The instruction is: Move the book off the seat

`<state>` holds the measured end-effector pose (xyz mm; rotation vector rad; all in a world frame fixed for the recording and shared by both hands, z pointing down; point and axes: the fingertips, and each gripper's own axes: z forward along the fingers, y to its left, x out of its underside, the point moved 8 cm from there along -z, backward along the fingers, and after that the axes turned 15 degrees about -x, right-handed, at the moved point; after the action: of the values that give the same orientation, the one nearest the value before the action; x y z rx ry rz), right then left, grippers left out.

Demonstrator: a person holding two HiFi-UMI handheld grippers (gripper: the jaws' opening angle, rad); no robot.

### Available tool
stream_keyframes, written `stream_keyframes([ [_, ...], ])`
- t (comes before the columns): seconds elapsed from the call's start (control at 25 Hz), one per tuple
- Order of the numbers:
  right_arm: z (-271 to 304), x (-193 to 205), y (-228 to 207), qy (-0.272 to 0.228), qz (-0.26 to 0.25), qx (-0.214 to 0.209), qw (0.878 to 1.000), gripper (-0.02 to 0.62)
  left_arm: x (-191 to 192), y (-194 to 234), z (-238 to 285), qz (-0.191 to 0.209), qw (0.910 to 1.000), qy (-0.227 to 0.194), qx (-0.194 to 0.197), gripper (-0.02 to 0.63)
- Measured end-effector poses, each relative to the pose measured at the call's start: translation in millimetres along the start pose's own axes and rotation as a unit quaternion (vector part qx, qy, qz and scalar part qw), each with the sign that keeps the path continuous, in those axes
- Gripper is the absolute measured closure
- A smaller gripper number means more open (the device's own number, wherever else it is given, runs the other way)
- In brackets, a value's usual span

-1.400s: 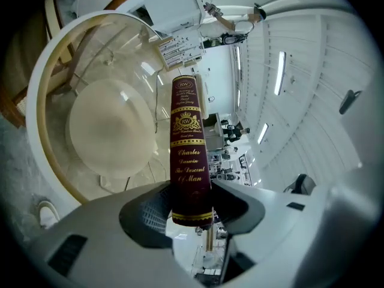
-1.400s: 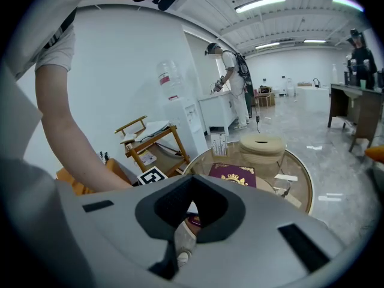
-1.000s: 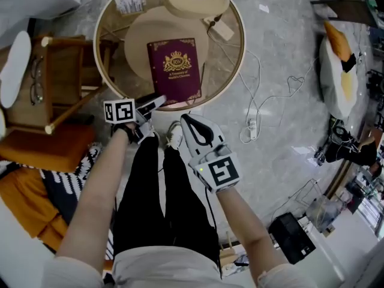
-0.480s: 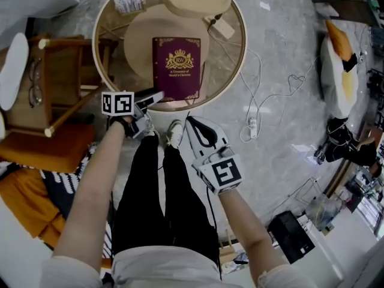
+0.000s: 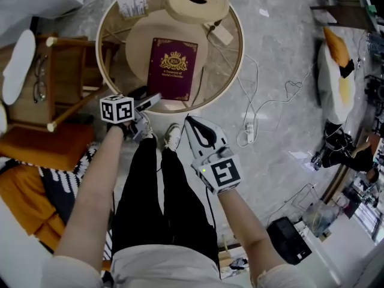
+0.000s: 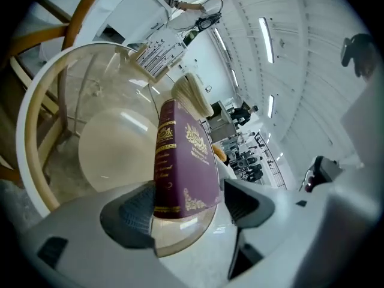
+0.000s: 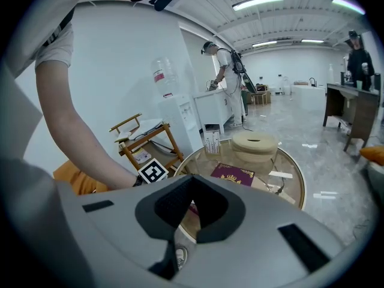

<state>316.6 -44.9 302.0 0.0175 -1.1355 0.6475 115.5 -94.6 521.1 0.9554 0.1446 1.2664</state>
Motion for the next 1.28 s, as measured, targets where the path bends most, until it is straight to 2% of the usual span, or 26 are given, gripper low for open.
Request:
stream_keyframes([
  [0.16, -14.5, -0.4, 3.9, 0.002, -0.006, -0.001, 1.0, 0.574, 5.3, 7.1, -15.7, 0.03, 0.9978, -0.014, -0.058, 0.235],
  [0.36, -31.5, -2.5, 16.7, -0.001, -0.019, -0.002, 1.0, 0.574, 11.8, -3.9, -35.8, 0.051, 0.9953, -0.033, -0.075, 0.233],
  [0.52, -49.8, -5.3, 27.2, -0.005, -0.032, -0.002, 0.999, 0.574, 5.9, -26.4, -55.1, 0.084, 0.9892, -0.071, -0.097, 0.236],
  [0.56, -55.7, -6.3, 29.9, -0.005, -0.036, -0.001, 0.999, 0.574, 3.5, -33.5, -61.4, 0.1, 0.9861, -0.078, -0.107, 0.265],
  [0.6, -62.1, -7.5, 33.2, -0.005, -0.041, 0.001, 0.999, 0.574, 1.2, -41.0, -68.7, 0.118, 0.9821, -0.086, -0.119, 0.391],
  [0.64, -68.8, -9.1, 37.2, -0.006, -0.042, 0.002, 0.999, 0.574, -0.7, -48.9, -76.7, 0.132, 0.9782, -0.095, -0.129, 0.476],
  [0.72, -82.2, -13.3, 47.3, -0.011, -0.037, 0.002, 0.999, 0.574, -4.1, -65.3, -94.0, 0.142, 0.9732, -0.116, -0.139, 0.525],
  [0.84, -102.1, -24.3, 61.0, -0.019, -0.038, 0.001, 0.999, 0.574, -12.0, -92.9, -122.1, 0.149, 0.9662, -0.15, -0.146, 0.542],
  [1.04, -138.5, -55.3, 75.2, -0.047, -0.061, 0.005, 0.997, 0.574, -19.1, -143.4, -176.4, 0.195, 0.9433, -0.192, -0.189, 0.583],
  [1.2, -158.7, -81.7, 82.0, -0.075, -0.079, 0.013, 0.994, 0.574, -20.1, -169.8, -211.2, 0.198, 0.9342, -0.215, -0.204, 0.589],
  [1.28, -169.0, -88.6, 84.8, -0.094, -0.061, 0.016, 0.994, 0.574, -17.2, -185.0, -225.9, 0.211, 0.9281, -0.227, -0.207, 0.589],
])
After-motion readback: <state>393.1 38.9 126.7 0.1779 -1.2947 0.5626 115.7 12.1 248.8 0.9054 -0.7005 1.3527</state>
